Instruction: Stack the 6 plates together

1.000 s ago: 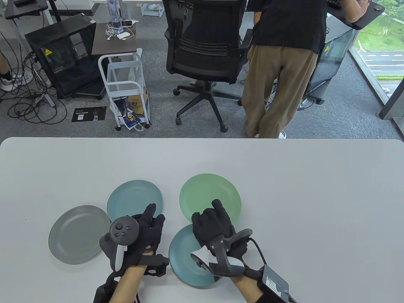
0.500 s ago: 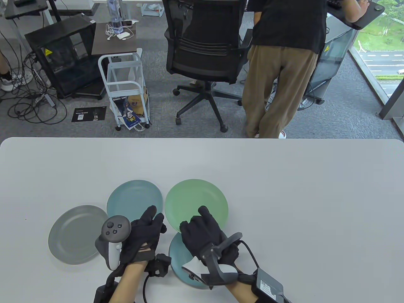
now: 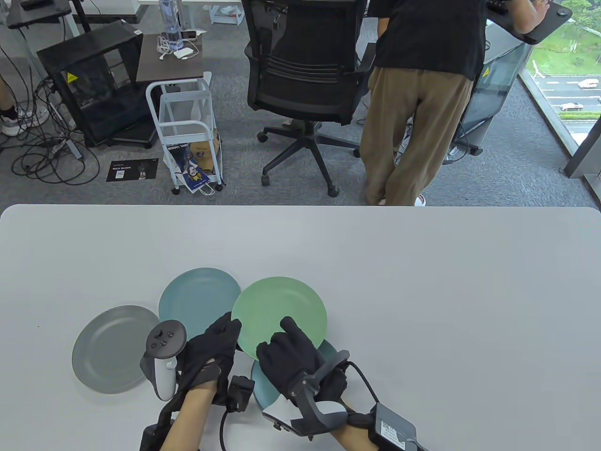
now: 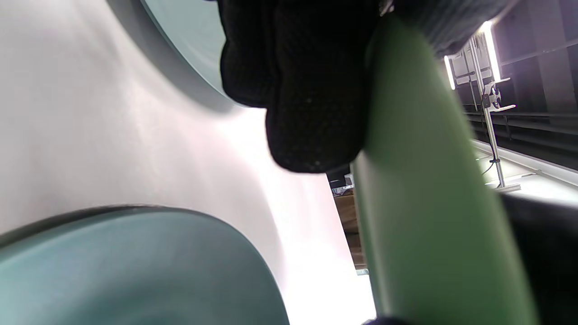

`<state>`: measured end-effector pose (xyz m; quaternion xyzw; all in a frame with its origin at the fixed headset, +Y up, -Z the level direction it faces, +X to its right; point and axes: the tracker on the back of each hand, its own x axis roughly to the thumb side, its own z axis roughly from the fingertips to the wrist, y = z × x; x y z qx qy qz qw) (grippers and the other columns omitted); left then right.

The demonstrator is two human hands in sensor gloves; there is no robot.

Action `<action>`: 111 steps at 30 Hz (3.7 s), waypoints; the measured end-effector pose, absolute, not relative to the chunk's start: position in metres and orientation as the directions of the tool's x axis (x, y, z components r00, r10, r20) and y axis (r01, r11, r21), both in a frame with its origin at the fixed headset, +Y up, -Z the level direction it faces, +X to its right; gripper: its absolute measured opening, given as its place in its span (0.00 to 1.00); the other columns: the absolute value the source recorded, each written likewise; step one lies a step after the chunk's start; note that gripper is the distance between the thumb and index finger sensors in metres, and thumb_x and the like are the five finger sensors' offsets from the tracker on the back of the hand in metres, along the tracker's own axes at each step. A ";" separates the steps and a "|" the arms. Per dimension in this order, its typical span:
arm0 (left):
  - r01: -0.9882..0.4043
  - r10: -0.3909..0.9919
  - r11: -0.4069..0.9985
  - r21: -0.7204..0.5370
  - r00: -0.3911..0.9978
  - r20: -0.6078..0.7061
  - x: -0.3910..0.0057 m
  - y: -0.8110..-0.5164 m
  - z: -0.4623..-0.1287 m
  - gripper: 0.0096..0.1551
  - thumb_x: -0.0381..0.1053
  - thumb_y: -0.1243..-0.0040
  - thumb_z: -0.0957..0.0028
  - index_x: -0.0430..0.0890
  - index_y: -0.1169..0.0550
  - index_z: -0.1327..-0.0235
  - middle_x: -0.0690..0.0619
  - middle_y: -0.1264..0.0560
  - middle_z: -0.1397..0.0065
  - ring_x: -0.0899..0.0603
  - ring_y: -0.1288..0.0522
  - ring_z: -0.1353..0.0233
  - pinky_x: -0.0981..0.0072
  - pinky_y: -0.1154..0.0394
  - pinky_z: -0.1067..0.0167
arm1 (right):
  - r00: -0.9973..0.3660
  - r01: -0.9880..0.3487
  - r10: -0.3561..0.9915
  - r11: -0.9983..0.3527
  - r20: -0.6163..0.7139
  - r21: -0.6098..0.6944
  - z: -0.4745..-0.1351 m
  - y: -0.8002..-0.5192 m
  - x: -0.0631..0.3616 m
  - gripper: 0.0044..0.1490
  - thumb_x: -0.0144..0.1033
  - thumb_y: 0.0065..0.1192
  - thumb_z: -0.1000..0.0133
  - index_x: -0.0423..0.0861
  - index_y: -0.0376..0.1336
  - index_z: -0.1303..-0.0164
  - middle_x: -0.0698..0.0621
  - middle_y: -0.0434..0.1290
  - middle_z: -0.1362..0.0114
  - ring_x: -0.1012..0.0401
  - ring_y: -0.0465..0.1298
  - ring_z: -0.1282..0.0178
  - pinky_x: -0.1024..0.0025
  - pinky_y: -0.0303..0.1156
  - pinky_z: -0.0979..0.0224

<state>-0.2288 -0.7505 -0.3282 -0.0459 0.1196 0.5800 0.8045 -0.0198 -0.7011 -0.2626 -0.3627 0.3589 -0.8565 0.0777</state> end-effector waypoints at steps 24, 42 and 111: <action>-0.933 0.905 0.352 0.079 0.318 -0.282 -0.233 -0.752 -0.328 0.29 0.57 0.41 0.56 0.45 0.21 0.44 0.55 0.10 0.64 0.51 0.19 0.43 0.50 0.43 0.22 | -0.801 -0.214 -0.256 -0.722 0.541 -0.658 -0.284 -0.684 0.017 0.32 0.68 0.50 0.47 0.58 0.72 0.46 0.63 0.81 0.51 0.63 0.77 0.35 0.50 0.59 0.17; -0.893 0.862 0.446 -0.054 0.445 -0.243 -0.220 -0.751 -0.332 0.28 0.56 0.40 0.56 0.47 0.20 0.44 0.53 0.10 0.65 0.50 0.19 0.43 0.49 0.44 0.22 | -0.967 -0.200 0.083 -0.832 0.240 -0.518 -0.349 -0.716 0.136 0.32 0.66 0.51 0.45 0.57 0.72 0.44 0.61 0.81 0.49 0.61 0.77 0.34 0.49 0.59 0.18; 0.278 -0.223 0.953 0.120 0.912 -0.344 -0.193 -0.743 -0.356 0.21 0.60 0.26 0.65 0.65 0.15 0.56 0.66 0.17 0.44 0.58 0.30 0.24 0.51 0.59 0.12 | -0.979 -0.170 0.109 -0.907 0.173 -0.385 -0.355 -0.741 0.154 0.31 0.65 0.52 0.44 0.56 0.72 0.43 0.60 0.82 0.47 0.60 0.77 0.33 0.49 0.59 0.18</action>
